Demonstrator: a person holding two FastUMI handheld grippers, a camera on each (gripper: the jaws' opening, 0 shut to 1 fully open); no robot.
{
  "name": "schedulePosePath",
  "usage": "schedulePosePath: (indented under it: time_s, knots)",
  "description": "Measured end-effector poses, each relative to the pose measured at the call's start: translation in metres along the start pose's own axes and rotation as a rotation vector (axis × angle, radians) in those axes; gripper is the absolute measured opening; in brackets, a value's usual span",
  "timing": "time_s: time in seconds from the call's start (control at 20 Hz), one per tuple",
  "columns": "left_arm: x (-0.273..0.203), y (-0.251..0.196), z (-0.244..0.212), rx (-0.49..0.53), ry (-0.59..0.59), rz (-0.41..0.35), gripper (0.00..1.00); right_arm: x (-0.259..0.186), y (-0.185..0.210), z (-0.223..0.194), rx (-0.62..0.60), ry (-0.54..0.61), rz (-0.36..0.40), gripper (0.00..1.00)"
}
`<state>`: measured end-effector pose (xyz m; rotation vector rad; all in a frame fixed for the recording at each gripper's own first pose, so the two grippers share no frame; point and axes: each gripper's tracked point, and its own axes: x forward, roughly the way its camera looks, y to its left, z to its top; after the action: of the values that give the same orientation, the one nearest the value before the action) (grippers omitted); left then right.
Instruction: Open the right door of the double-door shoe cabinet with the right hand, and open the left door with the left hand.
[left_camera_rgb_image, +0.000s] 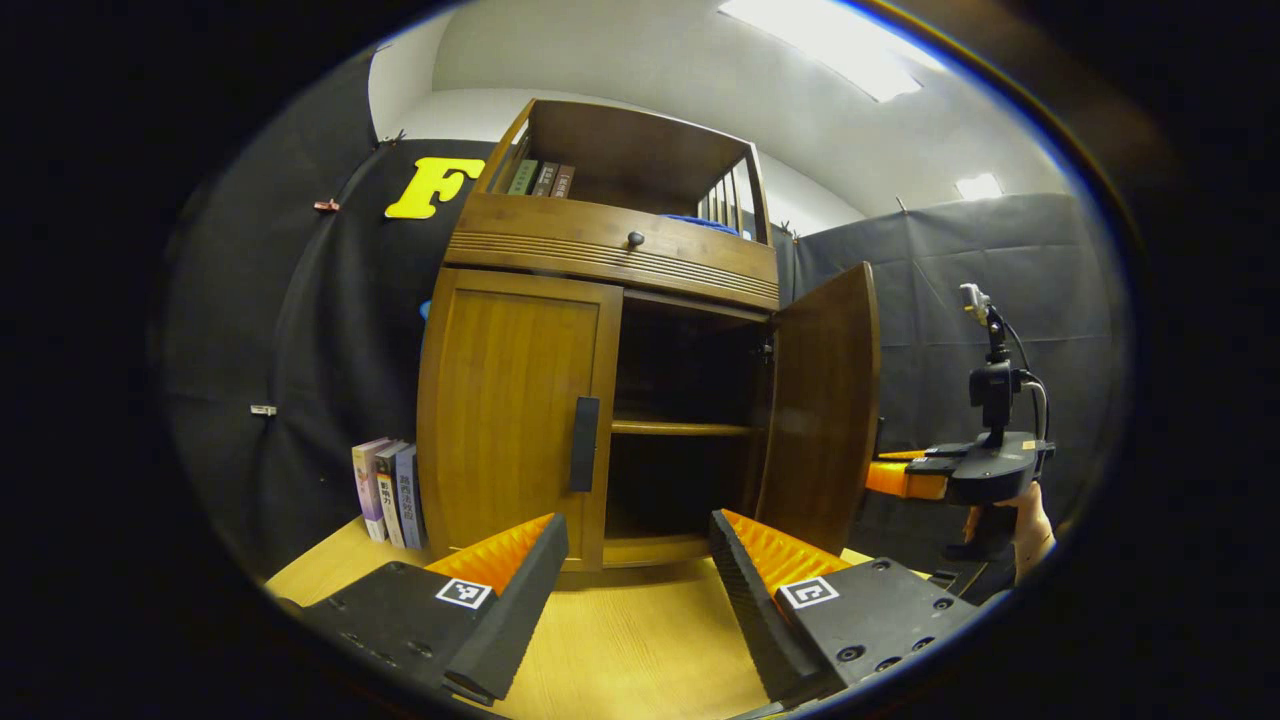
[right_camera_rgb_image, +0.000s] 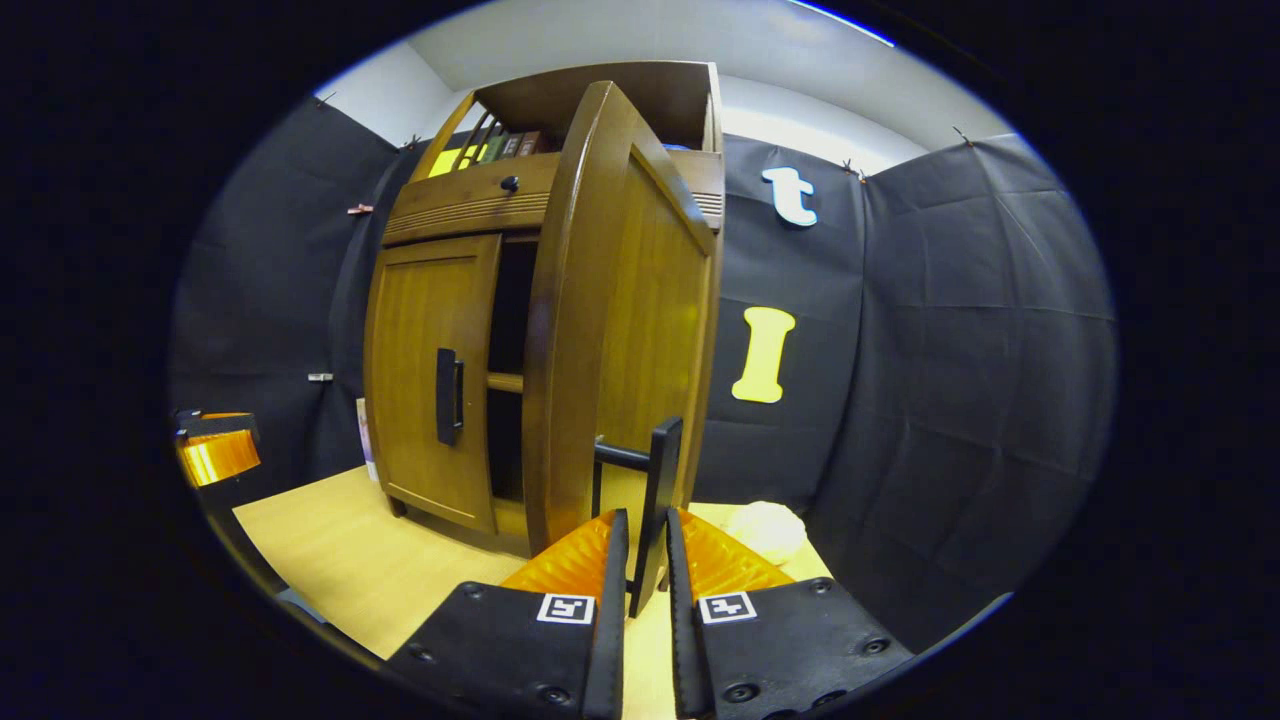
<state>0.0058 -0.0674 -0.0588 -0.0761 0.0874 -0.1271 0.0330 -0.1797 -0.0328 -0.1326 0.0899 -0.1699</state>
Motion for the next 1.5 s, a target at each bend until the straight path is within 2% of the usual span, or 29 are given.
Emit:
schedulePosePath:
  time_s: [0.1, 0.15, 0.2, 0.4, 0.65, 0.7, 0.95, 1.0, 1.1, 1.2, 1.25, 1.4, 1.5]
  knots:
    - [0.004, -0.001, -0.003, 0.012, 0.001, -0.003, 0.89, -0.007, -0.018, 0.001, 0.006, -0.01, -0.034, 0.17]
    - [0.005, -0.007, -0.002, 0.015, -0.002, -0.005, 0.89, -0.011, -0.03, 0.002, -0.004, -0.018, -0.061, 0.28]
    - [0.006, -0.01, -0.001, 0.016, -0.006, -0.005, 0.89, -0.014, -0.042, 0.002, -0.017, -0.022, -0.087, 0.18]
    - [0.013, -0.021, -0.001, 0.011, -0.016, -0.017, 0.89, -0.028, -0.075, 0.004, -0.03, -0.032, -0.16, 0.12]
    - [0.018, -0.026, -0.001, 0.02, -0.015, -0.013, 0.89, -0.04, -0.088, 0.005, 0.015, -0.06, -0.183, 0.12]
    - [0.019, -0.026, 0.0, 0.024, -0.019, -0.011, 0.89, -0.044, -0.093, 0.006, 0.008, -0.075, -0.195, 0.17]
    - [0.024, -0.018, 0.001, 0.033, -0.025, 0.011, 0.89, -0.067, -0.096, 0.008, -0.031, -0.105, -0.232, 0.19]
    - [0.026, -0.016, 0.001, 0.03, -0.027, 0.016, 0.89, -0.068, -0.095, 0.008, -0.04, -0.104, -0.233, 0.22]
    - [0.031, -0.011, 0.003, 0.025, -0.035, 0.026, 0.89, -0.073, -0.091, 0.007, -0.038, -0.099, -0.219, 0.37]
    - [0.036, -0.002, 0.007, 0.049, -0.05, 0.048, 0.89, -0.074, -0.092, 0.005, -0.032, -0.1, -0.23, 0.69]
    - [0.04, 0.001, 0.008, 0.075, -0.061, 0.053, 0.86, -0.076, -0.093, 0.007, -0.033, -0.113, -0.244, 0.84]
    - [0.056, 0.01, 0.012, 0.109, -0.094, 0.068, 0.89, -0.084, -0.088, 0.012, -0.043, -0.146, -0.264, 0.92]
    - [0.073, 0.015, 0.011, 0.104, -0.091, 0.068, 0.89, -0.088, -0.083, 0.011, -0.043, -0.15, -0.262, 0.92]
